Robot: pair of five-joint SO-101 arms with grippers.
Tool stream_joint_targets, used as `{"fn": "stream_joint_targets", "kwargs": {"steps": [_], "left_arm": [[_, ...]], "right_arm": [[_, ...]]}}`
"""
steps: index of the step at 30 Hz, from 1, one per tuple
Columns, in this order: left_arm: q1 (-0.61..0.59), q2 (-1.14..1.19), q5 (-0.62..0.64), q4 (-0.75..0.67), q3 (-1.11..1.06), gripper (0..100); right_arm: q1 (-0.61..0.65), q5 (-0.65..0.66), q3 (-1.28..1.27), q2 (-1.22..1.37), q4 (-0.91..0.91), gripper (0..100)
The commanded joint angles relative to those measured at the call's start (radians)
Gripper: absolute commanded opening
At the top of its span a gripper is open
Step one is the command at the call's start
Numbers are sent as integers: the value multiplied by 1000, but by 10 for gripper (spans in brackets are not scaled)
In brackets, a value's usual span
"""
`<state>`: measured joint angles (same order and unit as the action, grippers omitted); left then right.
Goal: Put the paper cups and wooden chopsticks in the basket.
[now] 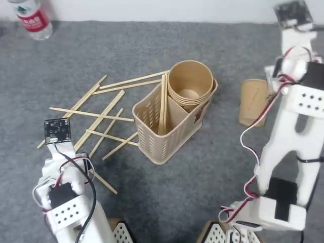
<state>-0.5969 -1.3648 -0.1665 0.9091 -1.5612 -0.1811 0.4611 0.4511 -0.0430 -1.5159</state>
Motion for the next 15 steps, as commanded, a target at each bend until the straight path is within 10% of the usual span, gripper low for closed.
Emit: {"fn": "stream_joint_targets", "kwargs": {"steps": [1,15], "left_arm": [[5,-11,9,-21,7,148],[5,-11,8,-21,7,148]], "right_arm": [[31,8,26,35,173,150],[30,8,26,512,636,6]]}}
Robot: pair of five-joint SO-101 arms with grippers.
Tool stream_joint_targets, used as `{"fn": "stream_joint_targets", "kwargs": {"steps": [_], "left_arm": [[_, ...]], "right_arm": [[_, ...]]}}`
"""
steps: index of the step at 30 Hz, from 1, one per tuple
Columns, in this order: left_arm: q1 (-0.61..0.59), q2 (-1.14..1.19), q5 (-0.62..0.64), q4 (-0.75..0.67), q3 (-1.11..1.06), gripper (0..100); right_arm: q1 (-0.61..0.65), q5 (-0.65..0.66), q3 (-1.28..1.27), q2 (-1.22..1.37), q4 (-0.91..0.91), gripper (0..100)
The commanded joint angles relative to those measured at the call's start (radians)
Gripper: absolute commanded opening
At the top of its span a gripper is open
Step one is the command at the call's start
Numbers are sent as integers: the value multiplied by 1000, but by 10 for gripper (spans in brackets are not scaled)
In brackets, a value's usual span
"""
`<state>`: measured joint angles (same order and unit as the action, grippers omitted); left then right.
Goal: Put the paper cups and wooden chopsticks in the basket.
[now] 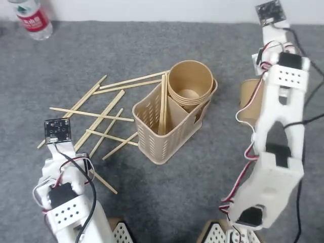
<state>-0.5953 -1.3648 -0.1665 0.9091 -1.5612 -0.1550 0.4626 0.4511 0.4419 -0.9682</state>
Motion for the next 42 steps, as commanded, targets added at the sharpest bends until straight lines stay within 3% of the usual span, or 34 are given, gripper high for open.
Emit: {"fn": "stream_joint_targets", "kwargs": {"steps": [1,11,21,26,28,37,42], "left_arm": [[3,-11,8,-21,7,148],[3,-11,8,-21,7,148],[3,-11,8,-21,7,148],[3,-11,8,-21,7,148],[3,-11,8,-21,7,148],[3,-11,8,-21,7,148],[3,-11,8,-21,7,148]], "right_arm": [[4,6,26,51,105,6],[-18,8,101,216,61,6],[-22,14,489,312,-461,6],[-13,129,658,323,-759,6],[-15,166,655,321,-834,6],[-134,176,450,246,-831,6],[-208,264,258,97,-831,6]]}}
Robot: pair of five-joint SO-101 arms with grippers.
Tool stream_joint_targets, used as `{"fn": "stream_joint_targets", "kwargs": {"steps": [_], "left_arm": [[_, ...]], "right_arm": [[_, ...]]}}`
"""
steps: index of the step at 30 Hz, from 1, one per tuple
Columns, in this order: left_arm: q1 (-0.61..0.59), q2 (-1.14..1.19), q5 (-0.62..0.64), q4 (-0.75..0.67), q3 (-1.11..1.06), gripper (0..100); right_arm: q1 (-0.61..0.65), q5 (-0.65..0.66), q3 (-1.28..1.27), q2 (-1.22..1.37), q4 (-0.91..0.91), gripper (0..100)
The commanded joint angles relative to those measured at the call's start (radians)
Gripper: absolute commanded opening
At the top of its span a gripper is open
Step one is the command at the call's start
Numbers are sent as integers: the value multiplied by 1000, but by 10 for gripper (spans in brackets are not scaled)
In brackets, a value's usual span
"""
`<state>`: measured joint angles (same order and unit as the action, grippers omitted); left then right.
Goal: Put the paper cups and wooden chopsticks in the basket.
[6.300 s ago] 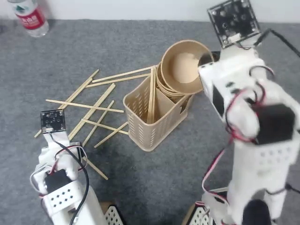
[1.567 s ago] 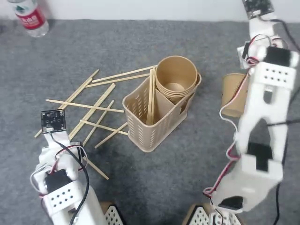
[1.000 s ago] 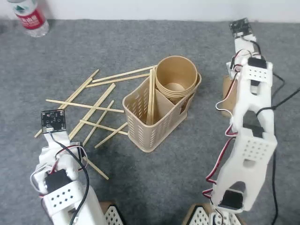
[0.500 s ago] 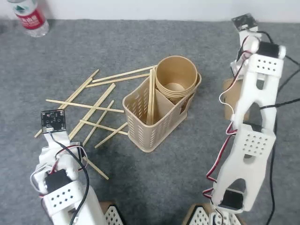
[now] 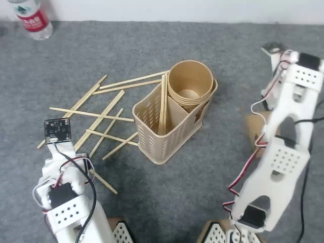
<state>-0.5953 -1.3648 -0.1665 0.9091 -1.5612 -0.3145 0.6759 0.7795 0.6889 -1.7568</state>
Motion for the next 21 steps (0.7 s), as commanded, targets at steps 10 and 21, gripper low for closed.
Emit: {"fn": "stream_joint_targets", "kwargs": {"steps": [10,21], "left_arm": [[3,-11,8,-21,7,148],[3,-11,8,-21,7,148]], "right_arm": [[-203,290,-624,-628,-42,6],[-116,311,-953,-1283,-36,42]]}}
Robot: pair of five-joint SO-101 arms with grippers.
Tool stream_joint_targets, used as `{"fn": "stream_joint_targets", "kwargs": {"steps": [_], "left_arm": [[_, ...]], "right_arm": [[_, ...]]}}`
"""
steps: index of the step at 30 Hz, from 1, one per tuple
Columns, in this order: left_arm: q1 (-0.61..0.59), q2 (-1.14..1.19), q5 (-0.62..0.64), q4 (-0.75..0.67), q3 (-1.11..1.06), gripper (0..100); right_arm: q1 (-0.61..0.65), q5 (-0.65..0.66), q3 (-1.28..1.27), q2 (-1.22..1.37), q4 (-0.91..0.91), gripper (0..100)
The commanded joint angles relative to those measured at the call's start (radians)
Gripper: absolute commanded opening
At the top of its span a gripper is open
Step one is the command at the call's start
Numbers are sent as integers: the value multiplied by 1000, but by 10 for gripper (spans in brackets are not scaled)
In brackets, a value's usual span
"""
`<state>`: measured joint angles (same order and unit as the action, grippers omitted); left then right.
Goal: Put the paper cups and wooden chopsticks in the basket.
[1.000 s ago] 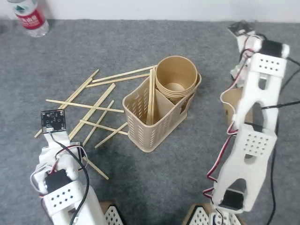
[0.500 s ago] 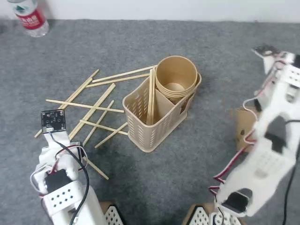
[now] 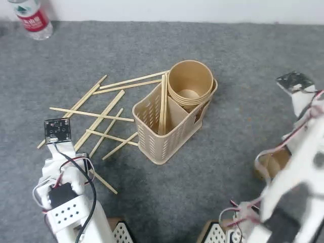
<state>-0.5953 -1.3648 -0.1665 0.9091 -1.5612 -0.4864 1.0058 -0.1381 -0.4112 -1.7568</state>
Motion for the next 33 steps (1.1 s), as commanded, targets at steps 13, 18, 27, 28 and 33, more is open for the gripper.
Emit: {"fn": "stream_joint_targets", "kwargs": {"steps": [13,18,27,28,33], "left_arm": [[3,-11,8,-21,7,148],[3,-11,6,-20,7,148],[2,-11,5,-18,7,148],[2,-11,5,-18,7,148],[2,-11,5,-18,7,148]], "right_arm": [[297,-399,-422,-415,-31,199],[346,-494,-512,-440,22,206],[348,-493,-519,-461,50,206],[348,-480,-519,-461,58,206],[346,-416,-572,-461,119,205]]}}
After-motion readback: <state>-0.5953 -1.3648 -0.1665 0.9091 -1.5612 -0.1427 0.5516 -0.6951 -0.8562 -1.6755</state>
